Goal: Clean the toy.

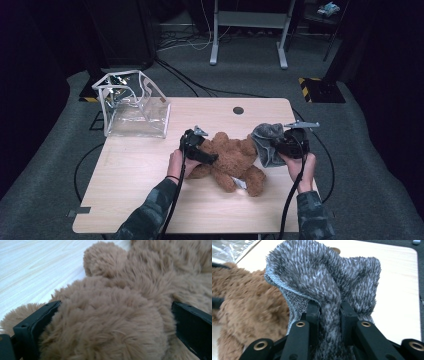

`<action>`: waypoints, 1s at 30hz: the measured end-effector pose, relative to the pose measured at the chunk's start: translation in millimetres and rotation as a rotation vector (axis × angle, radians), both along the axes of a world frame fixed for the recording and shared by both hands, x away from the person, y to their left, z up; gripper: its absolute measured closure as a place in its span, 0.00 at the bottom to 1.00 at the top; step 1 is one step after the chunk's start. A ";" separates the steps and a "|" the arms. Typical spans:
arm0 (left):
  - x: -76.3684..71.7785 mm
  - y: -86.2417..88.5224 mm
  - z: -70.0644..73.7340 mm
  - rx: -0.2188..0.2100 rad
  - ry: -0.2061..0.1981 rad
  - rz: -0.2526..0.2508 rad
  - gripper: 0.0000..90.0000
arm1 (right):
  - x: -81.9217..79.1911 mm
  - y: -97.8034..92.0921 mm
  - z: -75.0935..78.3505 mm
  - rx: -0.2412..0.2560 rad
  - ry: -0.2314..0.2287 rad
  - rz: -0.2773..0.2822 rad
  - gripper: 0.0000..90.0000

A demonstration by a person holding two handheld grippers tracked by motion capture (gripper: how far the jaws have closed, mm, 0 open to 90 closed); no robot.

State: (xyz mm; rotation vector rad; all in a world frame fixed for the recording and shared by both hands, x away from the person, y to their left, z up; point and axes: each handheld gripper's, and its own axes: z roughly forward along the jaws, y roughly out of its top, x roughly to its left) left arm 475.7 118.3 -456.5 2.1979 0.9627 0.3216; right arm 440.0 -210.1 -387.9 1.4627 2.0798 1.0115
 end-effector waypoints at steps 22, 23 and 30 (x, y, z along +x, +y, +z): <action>-0.4 2.4 -7.6 -0.018 0.000 -0.003 0.00 | 85.7 61.4 -65.3 -0.036 0.212 0.073 0.83; -0.4 2.5 -7.8 -0.019 0.001 -0.002 0.00 | 86.5 59.1 -66.3 -0.039 0.211 0.061 0.83; -0.9 2.3 -8.6 -0.019 -0.001 0.001 0.00 | 93.2 37.6 -67.4 -0.106 0.206 -0.069 0.83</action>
